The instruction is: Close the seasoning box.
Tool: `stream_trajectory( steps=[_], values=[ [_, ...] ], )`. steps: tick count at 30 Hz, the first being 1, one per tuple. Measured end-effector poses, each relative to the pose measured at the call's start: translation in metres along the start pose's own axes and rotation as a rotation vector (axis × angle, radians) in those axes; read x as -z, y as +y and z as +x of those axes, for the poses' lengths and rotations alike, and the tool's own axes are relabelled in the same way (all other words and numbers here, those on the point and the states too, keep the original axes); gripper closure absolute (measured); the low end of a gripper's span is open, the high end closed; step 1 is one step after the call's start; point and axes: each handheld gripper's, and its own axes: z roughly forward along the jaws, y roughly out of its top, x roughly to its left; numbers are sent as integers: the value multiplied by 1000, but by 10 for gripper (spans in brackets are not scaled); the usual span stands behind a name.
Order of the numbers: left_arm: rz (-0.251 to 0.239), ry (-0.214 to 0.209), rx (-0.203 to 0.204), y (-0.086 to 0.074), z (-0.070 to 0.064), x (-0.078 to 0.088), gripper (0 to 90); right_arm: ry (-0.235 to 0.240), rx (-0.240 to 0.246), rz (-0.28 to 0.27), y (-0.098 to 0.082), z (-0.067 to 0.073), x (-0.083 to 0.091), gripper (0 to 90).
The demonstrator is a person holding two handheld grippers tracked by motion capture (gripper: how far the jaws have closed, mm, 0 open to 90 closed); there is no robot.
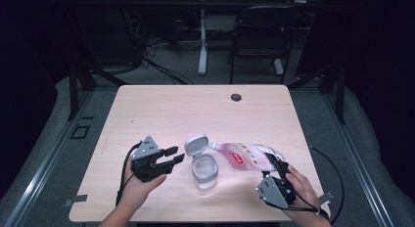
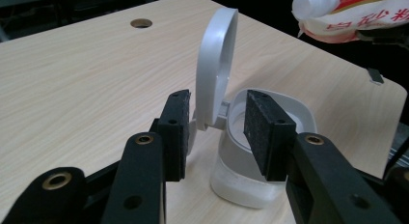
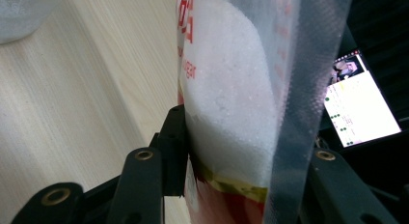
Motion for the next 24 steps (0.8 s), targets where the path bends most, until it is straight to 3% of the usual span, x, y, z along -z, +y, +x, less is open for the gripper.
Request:
stream_trajectory(
  steps=[16,24],
  values=[
    [16,-31,-15,-2,-9,-2,620,2,43,1,4,3,1,579],
    [20,-36,-19,-3,-11,-3,619,-10,100,7,5,5,1,579]
  ],
)
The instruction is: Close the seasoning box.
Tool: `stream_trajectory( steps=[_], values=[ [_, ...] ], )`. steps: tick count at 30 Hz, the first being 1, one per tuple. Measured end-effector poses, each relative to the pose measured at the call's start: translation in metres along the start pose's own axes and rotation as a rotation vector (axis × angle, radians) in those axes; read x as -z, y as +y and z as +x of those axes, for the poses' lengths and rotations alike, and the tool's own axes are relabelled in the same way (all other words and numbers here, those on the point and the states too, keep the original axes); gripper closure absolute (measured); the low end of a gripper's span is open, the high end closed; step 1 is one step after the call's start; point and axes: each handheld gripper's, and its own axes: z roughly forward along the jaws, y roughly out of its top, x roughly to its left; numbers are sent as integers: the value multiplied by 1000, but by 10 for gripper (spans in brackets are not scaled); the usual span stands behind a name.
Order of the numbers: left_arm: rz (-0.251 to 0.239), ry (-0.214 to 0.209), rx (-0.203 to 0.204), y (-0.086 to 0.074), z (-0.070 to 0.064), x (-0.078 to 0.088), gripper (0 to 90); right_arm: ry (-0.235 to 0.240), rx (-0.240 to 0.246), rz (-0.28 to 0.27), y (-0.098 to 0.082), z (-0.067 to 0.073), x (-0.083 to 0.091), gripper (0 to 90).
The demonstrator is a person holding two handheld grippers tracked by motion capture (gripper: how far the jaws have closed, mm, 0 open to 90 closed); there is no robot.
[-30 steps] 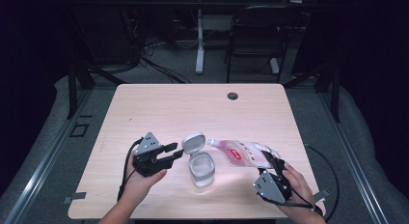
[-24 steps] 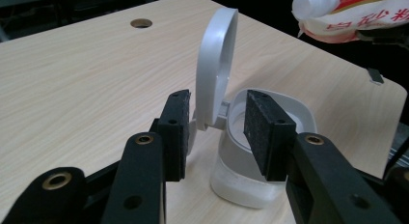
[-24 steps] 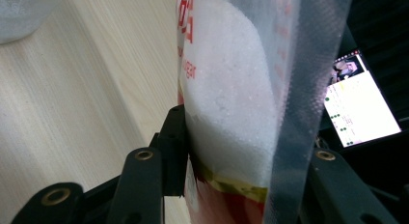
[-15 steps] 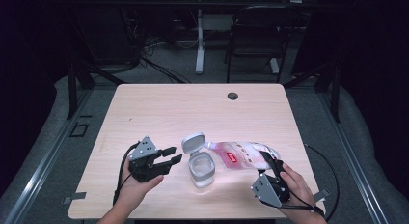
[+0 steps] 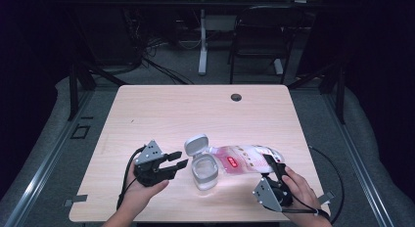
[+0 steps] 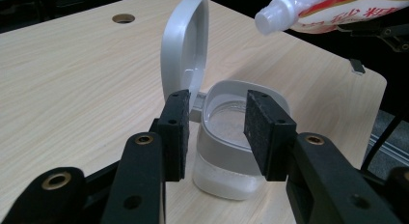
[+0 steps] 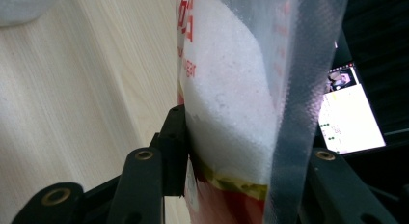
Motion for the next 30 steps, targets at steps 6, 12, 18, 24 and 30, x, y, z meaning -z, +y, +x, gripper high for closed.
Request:
stream_trajectory(
  steps=[6,12,18,24,30],
  values=[
    [10,-5,-8,-1,-2,-2,619,19,-7,-8,2,0,0,579],
    [15,-8,-18,-1,-4,-3,618,21,8,-9,3,-1,1,579],
    [15,-12,-24,1,-7,-3,608,20,7,-20,4,0,1,580],
    [18,-19,-47,5,-12,-4,599,23,19,-14,5,0,2,580],
    [17,-26,-62,9,-17,-8,584,22,30,-14,6,0,3,580]
  ],
)
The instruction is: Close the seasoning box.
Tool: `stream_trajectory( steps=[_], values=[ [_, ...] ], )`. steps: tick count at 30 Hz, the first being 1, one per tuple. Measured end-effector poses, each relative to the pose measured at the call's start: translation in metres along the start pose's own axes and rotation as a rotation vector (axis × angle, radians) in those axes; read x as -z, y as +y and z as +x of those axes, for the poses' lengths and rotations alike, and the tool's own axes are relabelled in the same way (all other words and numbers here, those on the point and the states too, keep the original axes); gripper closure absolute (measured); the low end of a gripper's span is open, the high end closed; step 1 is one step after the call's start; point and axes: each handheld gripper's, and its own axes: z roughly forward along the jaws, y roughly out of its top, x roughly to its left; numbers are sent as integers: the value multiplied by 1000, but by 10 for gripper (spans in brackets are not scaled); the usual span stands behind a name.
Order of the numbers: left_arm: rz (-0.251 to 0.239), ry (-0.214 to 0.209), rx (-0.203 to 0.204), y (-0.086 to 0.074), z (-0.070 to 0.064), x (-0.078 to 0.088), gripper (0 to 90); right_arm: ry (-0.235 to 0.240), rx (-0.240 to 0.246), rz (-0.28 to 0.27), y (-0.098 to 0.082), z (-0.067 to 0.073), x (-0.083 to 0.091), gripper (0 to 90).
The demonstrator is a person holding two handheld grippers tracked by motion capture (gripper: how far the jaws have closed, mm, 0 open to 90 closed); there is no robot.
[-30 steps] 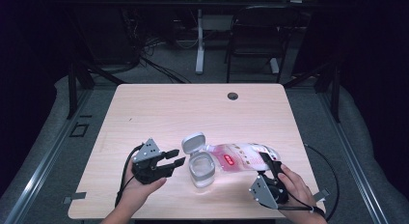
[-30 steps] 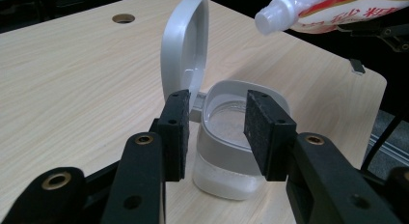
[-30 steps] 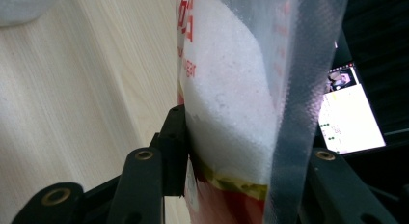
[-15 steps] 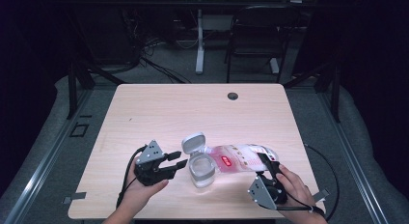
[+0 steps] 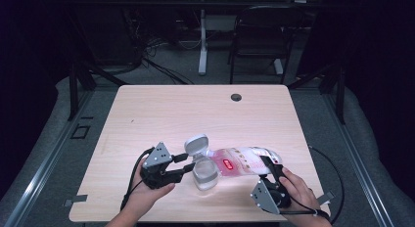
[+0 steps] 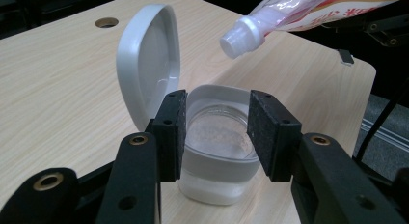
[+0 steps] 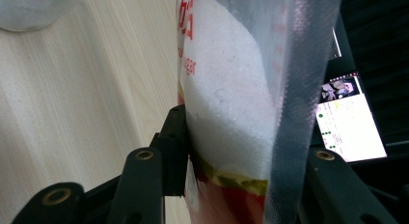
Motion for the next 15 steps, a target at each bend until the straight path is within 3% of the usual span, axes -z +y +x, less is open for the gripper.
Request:
stream_trajectory(
  steps=[11,15],
  values=[
    [5,4,-45,8,-6,-13,531,5,-4,-15,2,1,-1,581],
    [14,18,-79,12,-11,-18,522,7,-6,-22,2,3,-1,581]
  ],
)
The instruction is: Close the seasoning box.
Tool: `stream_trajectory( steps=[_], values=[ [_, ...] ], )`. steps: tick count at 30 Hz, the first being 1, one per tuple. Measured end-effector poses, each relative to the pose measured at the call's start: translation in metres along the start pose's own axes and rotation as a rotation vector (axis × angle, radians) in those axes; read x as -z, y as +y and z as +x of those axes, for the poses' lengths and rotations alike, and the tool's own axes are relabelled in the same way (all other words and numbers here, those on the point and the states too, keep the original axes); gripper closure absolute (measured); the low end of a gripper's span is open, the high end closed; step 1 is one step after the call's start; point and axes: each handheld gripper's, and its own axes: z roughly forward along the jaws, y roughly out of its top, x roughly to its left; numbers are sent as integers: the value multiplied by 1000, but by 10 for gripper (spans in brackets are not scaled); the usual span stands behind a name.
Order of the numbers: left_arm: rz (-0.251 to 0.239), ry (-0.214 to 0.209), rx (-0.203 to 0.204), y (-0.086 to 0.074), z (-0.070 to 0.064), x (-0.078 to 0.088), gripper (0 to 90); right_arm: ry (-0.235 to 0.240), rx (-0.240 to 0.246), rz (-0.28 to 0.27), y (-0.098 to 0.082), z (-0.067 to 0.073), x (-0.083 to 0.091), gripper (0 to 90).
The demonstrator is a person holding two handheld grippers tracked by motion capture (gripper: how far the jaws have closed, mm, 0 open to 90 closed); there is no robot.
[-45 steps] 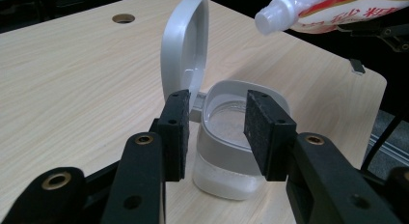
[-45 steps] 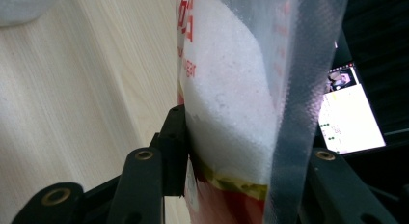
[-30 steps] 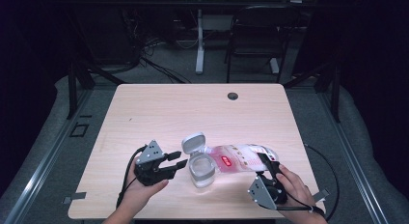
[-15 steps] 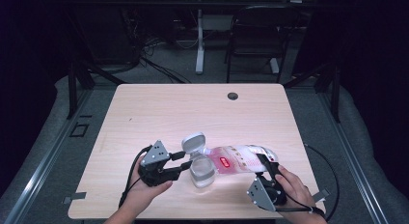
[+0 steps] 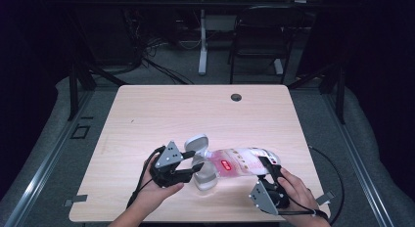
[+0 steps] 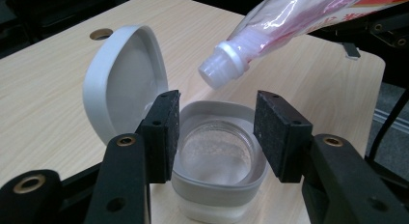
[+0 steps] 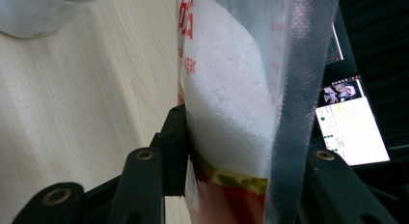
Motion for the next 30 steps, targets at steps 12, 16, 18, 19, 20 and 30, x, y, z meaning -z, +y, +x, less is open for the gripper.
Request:
stream_trajectory(
  steps=[12,16,18,19,20,30],
  values=[
    [-1,9,-35,7,-6,-8,478,12,1,4,0,2,-2,581],
    [-4,19,-47,11,-8,-9,471,16,3,2,2,3,-3,582],
    [-2,20,-54,13,-9,-9,472,16,12,7,3,3,-3,582],
    [-2,20,-54,13,-9,-9,472,16,12,7,3,3,-3,582],
    [2,25,-64,15,-9,-10,471,20,3,-1,4,3,-3,582],
    [12,37,-90,19,-11,-11,466,22,0,2,5,2,-3,582]
  ],
)
